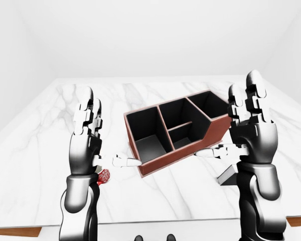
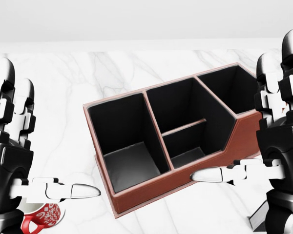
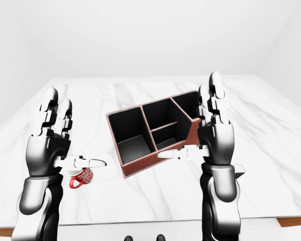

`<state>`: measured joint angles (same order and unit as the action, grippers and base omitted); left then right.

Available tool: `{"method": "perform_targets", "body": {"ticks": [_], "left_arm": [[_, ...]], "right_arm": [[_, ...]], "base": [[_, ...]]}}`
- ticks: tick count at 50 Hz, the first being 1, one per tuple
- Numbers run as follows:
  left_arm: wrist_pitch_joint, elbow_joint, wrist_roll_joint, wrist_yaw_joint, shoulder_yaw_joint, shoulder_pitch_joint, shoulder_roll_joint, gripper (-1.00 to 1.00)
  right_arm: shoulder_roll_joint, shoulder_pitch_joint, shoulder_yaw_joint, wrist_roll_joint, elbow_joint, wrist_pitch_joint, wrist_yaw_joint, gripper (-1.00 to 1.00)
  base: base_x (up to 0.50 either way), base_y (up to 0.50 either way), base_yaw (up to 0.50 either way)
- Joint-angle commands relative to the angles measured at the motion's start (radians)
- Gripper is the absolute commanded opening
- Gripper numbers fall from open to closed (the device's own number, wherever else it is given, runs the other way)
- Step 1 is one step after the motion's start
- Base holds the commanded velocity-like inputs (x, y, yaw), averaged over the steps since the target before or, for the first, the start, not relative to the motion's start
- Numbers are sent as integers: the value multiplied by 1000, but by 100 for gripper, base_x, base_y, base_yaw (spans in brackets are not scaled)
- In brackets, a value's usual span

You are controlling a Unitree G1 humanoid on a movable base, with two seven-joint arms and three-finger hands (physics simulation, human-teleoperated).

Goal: Pick up the book and place it in the back compartment of the caddy.

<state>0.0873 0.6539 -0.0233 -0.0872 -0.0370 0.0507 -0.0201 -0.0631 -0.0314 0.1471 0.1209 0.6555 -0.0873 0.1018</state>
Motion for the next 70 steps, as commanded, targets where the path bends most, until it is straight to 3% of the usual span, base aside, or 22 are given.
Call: {"method": "perform_targets", "body": {"ticks": [1, 15, 26, 34, 52, 66, 67, 70], "left_arm": [[0, 7, 0, -3, -5, 2, -2, 100], [0, -1, 0, -6, -8, 7, 0, 100], [0, 7, 5, -8, -17, 9, -2, 100], [0, 14, 8, -12, -30, 11, -3, 100], [0, 7, 6, -15, -38, 12, -4, 100], [0, 11, 4, -17, -44, 17, -4, 100], [0, 5, 3, -19, -46, 19, -6, 100], [0, 10, 2, -20, -45, 21, -5, 100]], "right_arm": [[-9, -13, 14, -5, 49, 0, 11, 100], [-88, -151, 42, -113, -6, 0, 61, 100], [-110, -176, 38, -217, -14, 0, 167, 100], [-166, -239, 67, -264, -58, 0, 243, 100], [-277, -307, 154, -256, -120, 0, 386, 100], [-335, -327, 195, -262, -222, 0, 427, 100], [-414, -404, 221, -275, -325, 0, 436, 100], [-429, -406, 225, -269, -325, 0, 440, 100]], "base": [[0, 0, 0], [0, 0, 0], [0, 0, 0], [0, 0, 0], [0, 0, 0], [0, 0, 0], [0, 0, 0], [0, 0, 0]]}}
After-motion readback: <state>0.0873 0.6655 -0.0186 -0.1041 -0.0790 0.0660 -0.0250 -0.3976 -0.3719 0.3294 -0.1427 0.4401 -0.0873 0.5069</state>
